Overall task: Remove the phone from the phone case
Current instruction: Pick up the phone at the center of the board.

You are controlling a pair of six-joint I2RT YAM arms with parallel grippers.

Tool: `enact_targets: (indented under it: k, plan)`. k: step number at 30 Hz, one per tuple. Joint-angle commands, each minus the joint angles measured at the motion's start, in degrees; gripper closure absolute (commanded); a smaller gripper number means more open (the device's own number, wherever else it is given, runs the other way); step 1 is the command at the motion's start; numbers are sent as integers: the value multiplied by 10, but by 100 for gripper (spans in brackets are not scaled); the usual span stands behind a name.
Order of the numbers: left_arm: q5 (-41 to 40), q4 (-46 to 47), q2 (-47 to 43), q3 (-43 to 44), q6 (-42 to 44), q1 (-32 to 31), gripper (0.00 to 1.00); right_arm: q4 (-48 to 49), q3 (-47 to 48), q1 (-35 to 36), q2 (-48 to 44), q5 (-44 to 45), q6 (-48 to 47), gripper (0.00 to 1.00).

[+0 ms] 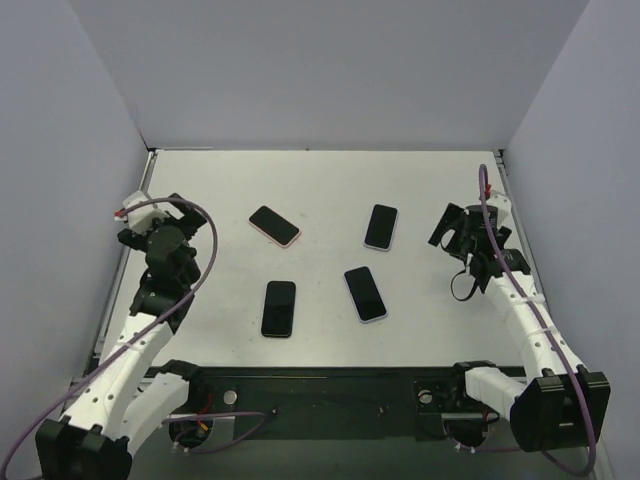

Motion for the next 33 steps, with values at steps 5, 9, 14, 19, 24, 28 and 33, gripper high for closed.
enact_targets:
  k: [5,9,14,19,24,28,33]
  plan:
    - [161,-402,-176,82,-199,12,2,-155,10,133,7,-125,1,0]
    - [279,-411,-240,57,-200,15,2,-169,25,236,80,-117,-10,0]
    - [392,-491,-212,74,-193,15,2,-209,91,343,222,-23,-26,0]
    - [494,-532,-171,81,-198,14,2,-180,100,361,277,-46,-51,0]
    - [550,-507,-190,58,-217,13,2,-175,108,358,317,-102,-77,0]
    - [604,-473,-190,30,-239,8,2,-157,104,356,343,-141,-76,4]
    - [655,-436,-173,-2,-270,-19,2,-142,100,350,364,-155,-59,7]
